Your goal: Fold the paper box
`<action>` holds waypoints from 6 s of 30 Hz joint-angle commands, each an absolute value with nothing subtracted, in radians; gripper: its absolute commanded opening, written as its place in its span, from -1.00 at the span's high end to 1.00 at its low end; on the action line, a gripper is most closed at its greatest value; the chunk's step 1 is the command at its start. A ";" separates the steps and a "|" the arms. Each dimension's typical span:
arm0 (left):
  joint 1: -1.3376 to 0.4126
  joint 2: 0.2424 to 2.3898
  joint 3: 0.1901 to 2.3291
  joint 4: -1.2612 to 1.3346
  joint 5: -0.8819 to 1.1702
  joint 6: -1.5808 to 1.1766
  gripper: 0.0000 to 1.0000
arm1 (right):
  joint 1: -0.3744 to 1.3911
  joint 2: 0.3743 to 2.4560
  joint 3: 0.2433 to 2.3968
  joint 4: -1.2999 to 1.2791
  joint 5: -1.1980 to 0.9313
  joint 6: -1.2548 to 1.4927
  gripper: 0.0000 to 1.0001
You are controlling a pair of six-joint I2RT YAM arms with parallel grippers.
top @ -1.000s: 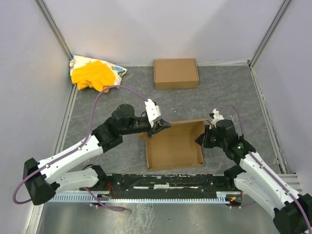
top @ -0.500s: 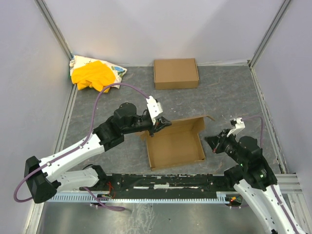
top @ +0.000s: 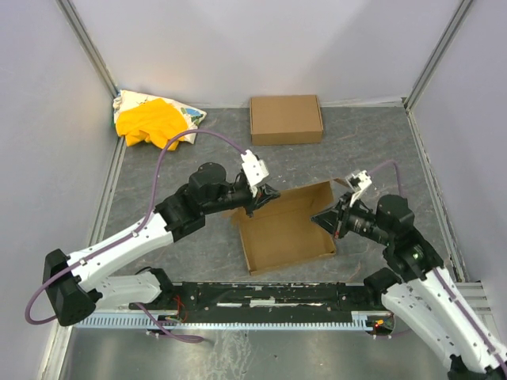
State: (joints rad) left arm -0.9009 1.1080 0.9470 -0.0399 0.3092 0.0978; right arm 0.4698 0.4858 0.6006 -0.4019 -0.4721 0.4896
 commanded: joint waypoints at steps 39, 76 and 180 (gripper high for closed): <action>-0.905 1.184 1.082 -0.078 0.126 0.031 0.94 | 1.341 1.363 0.476 0.937 0.400 0.130 -0.17; -0.904 1.180 1.126 -0.140 0.131 0.044 0.94 | 1.367 1.438 0.663 0.734 0.886 0.095 0.17; -0.851 1.400 0.905 -0.159 -0.596 -0.583 0.60 | 0.307 1.501 0.881 -0.331 -0.045 0.449 -0.24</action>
